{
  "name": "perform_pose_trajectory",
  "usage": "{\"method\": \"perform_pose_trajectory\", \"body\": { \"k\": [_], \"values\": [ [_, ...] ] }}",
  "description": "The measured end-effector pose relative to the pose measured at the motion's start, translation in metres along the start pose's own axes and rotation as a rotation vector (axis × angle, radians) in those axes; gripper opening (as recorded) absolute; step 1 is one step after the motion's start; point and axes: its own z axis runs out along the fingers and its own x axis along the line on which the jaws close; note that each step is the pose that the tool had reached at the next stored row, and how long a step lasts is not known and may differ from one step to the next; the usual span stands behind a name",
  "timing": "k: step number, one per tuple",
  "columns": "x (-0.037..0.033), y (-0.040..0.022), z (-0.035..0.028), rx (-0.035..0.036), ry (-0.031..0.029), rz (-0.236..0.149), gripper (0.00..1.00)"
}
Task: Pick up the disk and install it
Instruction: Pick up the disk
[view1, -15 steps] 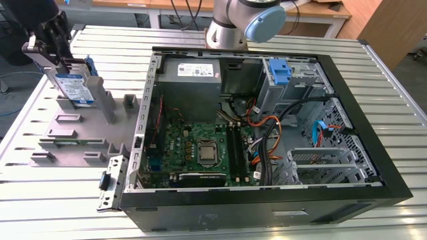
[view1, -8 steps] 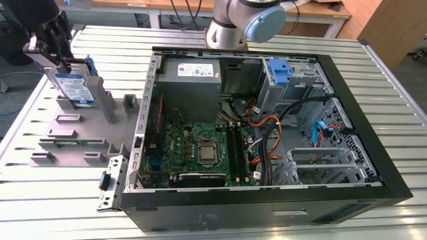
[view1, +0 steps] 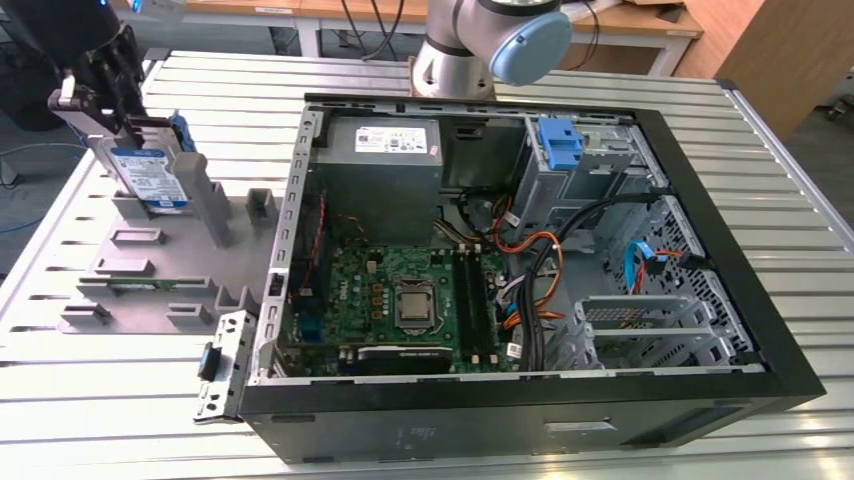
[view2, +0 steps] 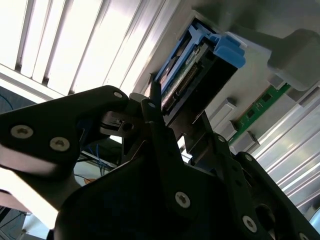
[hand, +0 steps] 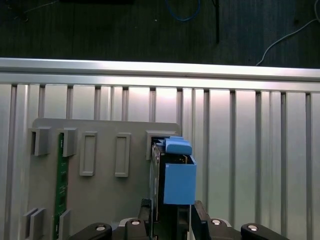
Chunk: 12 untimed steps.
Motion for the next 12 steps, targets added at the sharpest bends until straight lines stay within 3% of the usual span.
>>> {"method": "perform_pose_trajectory", "body": {
  "k": [12],
  "values": [
    [0.0008,0.0,-0.0012,0.0003,-0.0001,0.0,0.44]
  ]
}}
